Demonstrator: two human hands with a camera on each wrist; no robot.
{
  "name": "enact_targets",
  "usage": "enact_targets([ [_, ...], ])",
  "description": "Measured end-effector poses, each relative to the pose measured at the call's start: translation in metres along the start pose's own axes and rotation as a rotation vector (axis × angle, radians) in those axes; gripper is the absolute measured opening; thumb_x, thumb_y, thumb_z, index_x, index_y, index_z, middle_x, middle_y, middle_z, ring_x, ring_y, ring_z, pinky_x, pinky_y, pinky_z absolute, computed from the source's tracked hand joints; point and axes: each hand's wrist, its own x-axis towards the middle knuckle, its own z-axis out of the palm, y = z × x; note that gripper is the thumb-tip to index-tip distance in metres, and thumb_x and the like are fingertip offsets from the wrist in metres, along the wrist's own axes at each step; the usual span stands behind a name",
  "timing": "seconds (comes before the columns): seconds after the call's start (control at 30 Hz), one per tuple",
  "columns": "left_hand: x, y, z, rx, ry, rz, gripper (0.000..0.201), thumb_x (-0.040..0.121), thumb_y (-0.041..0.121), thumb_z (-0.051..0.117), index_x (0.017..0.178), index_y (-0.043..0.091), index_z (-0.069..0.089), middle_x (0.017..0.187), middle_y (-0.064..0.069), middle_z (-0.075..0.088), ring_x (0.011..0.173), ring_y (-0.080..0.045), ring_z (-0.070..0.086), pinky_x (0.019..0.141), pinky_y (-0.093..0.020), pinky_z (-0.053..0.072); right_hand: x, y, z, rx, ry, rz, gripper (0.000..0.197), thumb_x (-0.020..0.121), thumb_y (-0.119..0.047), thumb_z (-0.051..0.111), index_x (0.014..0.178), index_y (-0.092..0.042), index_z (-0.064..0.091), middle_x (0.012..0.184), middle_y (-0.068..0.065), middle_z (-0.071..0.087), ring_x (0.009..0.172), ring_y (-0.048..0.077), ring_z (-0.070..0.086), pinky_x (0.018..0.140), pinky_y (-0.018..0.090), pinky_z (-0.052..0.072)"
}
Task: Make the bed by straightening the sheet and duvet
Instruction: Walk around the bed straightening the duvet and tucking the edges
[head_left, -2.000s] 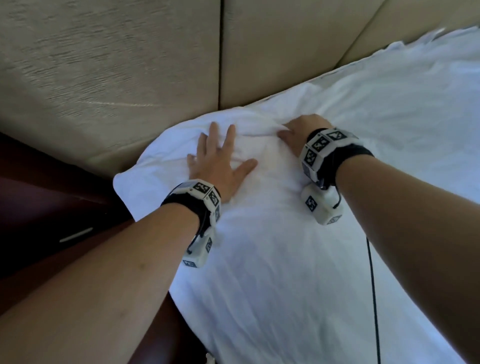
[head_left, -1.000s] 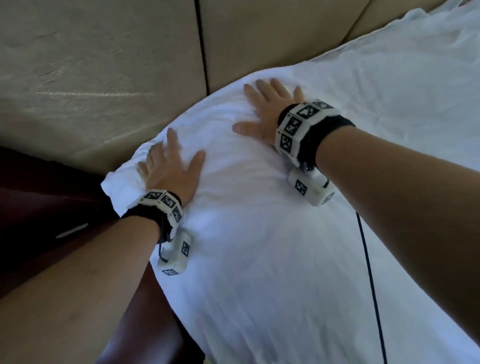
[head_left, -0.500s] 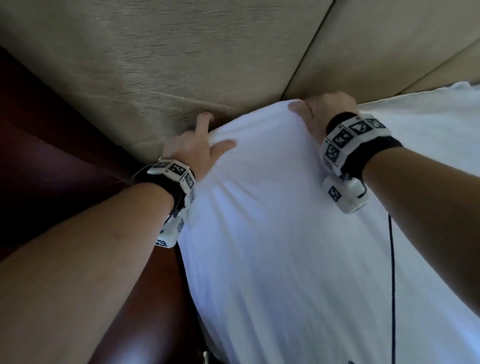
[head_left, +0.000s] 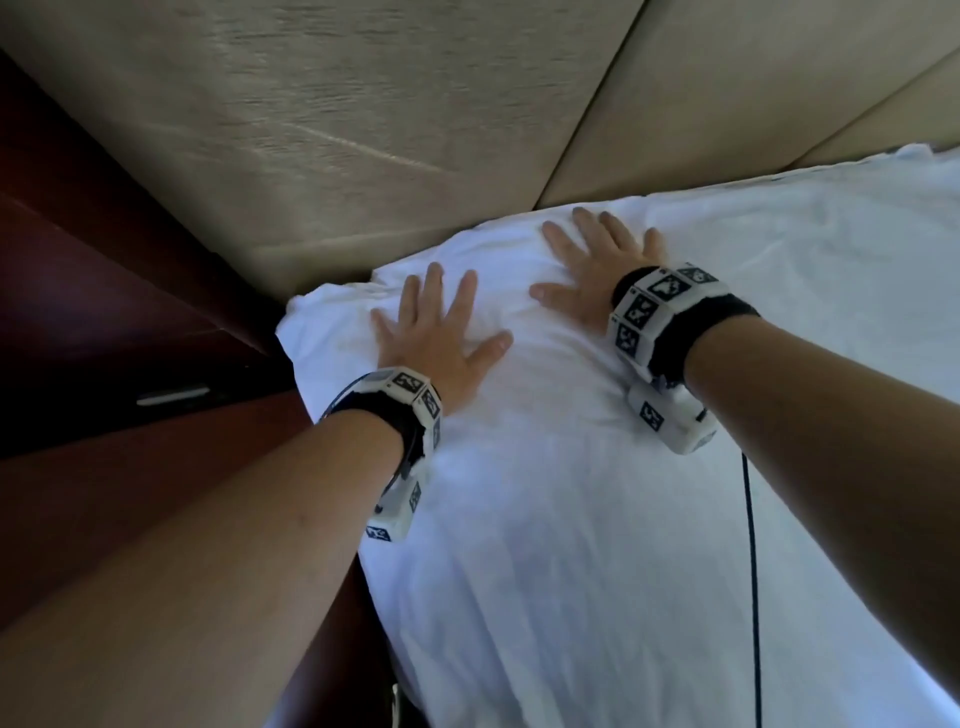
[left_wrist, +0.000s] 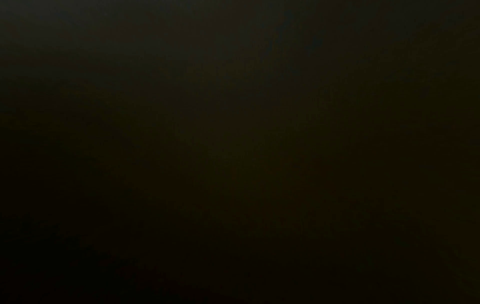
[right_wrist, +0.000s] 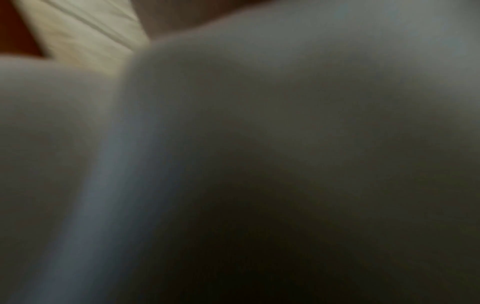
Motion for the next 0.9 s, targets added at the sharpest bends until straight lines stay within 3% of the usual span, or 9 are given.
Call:
enact_targets([
  [0.23,0.007,-0.026,-0.007,0.017,-0.080,-0.035,0.071,0.092,0.066,0.021,0.149,0.036,-0.009,0.159,0.005,-0.012,0.146,-0.023,-0.007,0.115,-0.053,0.005,-0.015,-0.005,-0.002,0.074,0.044,0.011,0.068,0.092,-0.059,0.032,0.149,-0.033,0.005,0.159,-0.001,-0.003,0.146,0.023,-0.003,0.114,0.058,-0.002],
  [0.33,-0.001,-0.028,-0.018,-0.008,0.006,-0.037,0.069,0.092,0.062,0.028,0.149,0.036,0.000,0.159,-0.001,-0.001,0.146,-0.026,0.003,0.114,-0.055,0.014,-0.036,-0.001,-0.004,0.113,0.067,0.046,0.068,0.092,-0.059,0.035,0.149,-0.034,0.007,0.159,-0.002,-0.004,0.146,0.023,-0.005,0.115,0.057,-0.002],
  [0.43,-0.013,-0.020,-0.028,0.016,0.124,0.034,0.072,0.092,0.062,0.029,0.150,0.032,0.000,0.159,-0.006,0.001,0.145,-0.027,0.004,0.115,-0.052,0.016,-0.061,-0.005,0.004,0.130,0.075,0.095,0.070,0.091,-0.060,0.036,0.149,-0.035,0.008,0.159,-0.003,-0.008,0.146,0.022,-0.008,0.115,0.056,-0.003],
  [0.53,-0.025,-0.007,-0.021,0.004,0.122,0.147,0.072,0.092,0.061,0.028,0.151,0.030,-0.001,0.160,-0.003,-0.006,0.146,-0.023,-0.002,0.117,-0.047,0.010,-0.090,-0.018,0.025,0.156,0.068,0.124,0.072,0.089,-0.064,0.035,0.149,-0.036,0.006,0.158,-0.003,-0.011,0.145,0.024,-0.011,0.114,0.058,-0.001],
  [0.67,-0.040,-0.009,-0.010,0.073,0.071,0.229,0.067,0.094,0.059,0.026,0.151,0.033,0.001,0.160,0.000,-0.004,0.146,-0.022,0.002,0.116,-0.050,0.011,-0.131,-0.054,0.062,0.275,0.024,0.124,0.074,0.088,-0.063,0.041,0.149,-0.038,0.007,0.158,-0.003,-0.013,0.145,0.025,-0.011,0.115,0.058,0.002],
  [0.8,-0.075,-0.023,-0.031,0.141,0.075,0.250,0.066,0.096,0.055,0.029,0.152,0.029,0.005,0.160,-0.007,0.002,0.146,-0.027,0.007,0.116,-0.047,0.013,-0.180,-0.097,0.076,0.380,-0.118,0.062,0.070,0.088,-0.063,0.042,0.148,-0.035,0.018,0.159,-0.004,-0.001,0.146,0.022,-0.001,0.116,0.054,0.006],
  [0.9,-0.111,-0.015,-0.071,0.200,0.066,0.330,0.065,0.097,0.052,0.029,0.152,0.025,0.008,0.159,-0.008,0.007,0.145,-0.027,0.010,0.116,-0.043,0.015,-0.223,-0.103,0.049,0.514,-0.044,0.164,0.063,0.092,-0.059,0.039,0.147,-0.032,0.026,0.158,-0.001,0.012,0.144,0.024,0.016,0.117,0.049,0.014],
])
